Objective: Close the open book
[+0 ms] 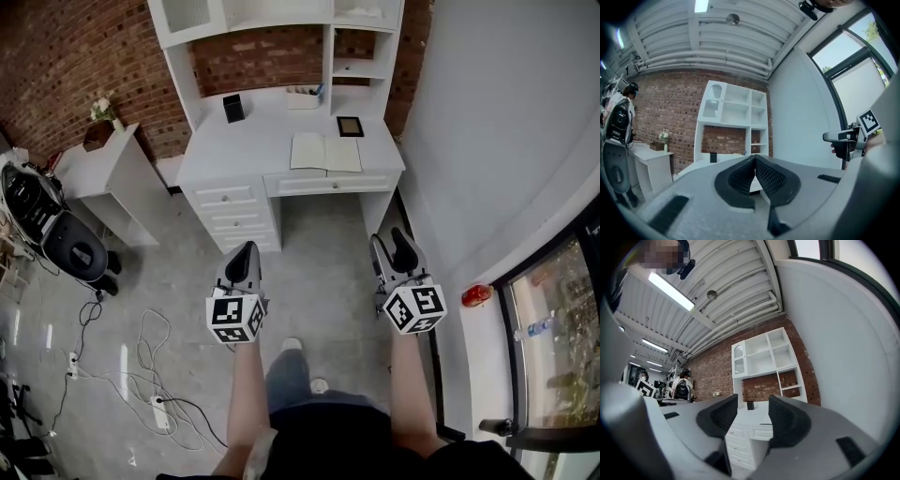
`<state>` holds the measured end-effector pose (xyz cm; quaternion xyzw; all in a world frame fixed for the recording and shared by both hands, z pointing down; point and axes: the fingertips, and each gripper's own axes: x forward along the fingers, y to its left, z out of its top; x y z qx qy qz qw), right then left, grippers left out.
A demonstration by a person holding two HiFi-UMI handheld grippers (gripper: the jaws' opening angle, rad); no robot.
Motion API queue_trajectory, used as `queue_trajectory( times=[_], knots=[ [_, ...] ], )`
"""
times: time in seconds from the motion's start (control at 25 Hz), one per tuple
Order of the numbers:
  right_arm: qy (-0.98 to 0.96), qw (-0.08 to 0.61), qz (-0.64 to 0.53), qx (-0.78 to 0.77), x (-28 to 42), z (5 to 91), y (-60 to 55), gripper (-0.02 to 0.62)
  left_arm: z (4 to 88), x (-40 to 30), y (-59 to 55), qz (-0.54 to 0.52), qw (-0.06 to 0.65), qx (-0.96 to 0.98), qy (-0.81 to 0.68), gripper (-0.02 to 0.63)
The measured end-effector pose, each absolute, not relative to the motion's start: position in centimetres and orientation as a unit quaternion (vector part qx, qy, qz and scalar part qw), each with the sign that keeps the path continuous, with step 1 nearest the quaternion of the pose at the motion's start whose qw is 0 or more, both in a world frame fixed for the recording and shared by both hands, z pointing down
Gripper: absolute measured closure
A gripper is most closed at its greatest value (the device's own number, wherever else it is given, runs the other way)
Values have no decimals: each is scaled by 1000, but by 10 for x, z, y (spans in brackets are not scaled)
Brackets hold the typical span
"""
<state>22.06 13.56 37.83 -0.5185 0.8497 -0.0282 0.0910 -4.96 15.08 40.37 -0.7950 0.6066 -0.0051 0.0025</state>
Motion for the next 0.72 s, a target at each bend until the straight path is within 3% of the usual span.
queue_trajectory(
  times=[0.72],
  knots=[
    [849, 87, 7, -521, 207, 366, 25, 410, 391, -73, 36, 27, 32, -793, 608, 597]
  ],
)
